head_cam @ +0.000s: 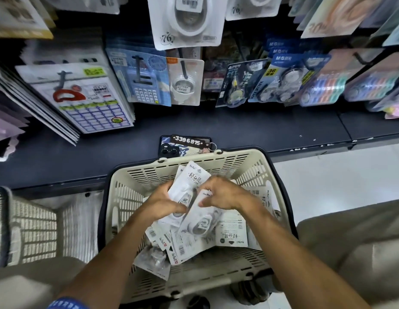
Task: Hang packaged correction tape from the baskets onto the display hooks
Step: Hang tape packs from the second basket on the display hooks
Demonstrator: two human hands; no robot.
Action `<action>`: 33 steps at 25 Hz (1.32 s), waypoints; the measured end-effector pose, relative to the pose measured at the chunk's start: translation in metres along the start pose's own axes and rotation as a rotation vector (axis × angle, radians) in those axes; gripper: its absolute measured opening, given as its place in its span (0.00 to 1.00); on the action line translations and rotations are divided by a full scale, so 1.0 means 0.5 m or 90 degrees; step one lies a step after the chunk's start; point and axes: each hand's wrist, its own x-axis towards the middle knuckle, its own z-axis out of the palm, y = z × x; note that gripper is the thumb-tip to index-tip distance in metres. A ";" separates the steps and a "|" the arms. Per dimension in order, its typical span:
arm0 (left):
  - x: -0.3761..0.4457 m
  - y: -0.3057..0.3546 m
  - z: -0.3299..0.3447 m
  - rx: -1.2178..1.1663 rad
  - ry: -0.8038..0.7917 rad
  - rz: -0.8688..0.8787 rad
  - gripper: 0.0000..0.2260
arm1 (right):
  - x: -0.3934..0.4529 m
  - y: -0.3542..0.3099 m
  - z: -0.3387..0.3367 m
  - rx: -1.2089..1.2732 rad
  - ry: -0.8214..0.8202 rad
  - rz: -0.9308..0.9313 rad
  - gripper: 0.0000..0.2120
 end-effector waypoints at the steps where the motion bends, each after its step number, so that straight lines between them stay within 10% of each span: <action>1: 0.000 0.001 0.005 -0.004 -0.027 -0.007 0.20 | -0.002 -0.004 -0.008 0.055 0.016 -0.011 0.07; 6: -0.014 -0.020 0.022 -0.256 -0.210 -0.097 0.18 | -0.014 0.020 0.046 0.427 0.164 0.009 0.07; 12: -0.009 -0.027 0.067 0.073 -0.168 -0.007 0.20 | 0.033 0.039 0.119 0.369 0.224 0.003 0.05; 16: -0.004 -0.035 0.048 0.026 -0.103 -0.049 0.20 | 0.007 0.156 0.091 -0.250 0.183 0.228 0.35; 18: 0.002 -0.041 0.043 0.024 -0.079 -0.065 0.20 | -0.002 0.160 0.076 -0.337 0.119 0.232 0.31; 22: 0.005 -0.053 0.051 0.046 -0.074 -0.090 0.20 | -0.001 0.063 -0.022 -0.107 0.171 0.162 0.02; 25: 0.005 -0.066 0.058 0.034 -0.090 -0.090 0.20 | -0.041 -0.001 -0.053 0.043 0.165 0.051 0.09; 29: 0.005 -0.086 0.072 -0.021 -0.082 -0.094 0.16 | -0.085 0.017 0.076 0.198 -0.102 0.010 0.08; 33: 0.012 -0.100 0.078 -0.054 -0.084 -0.106 0.11 | -0.057 0.089 0.187 0.399 0.065 0.158 0.15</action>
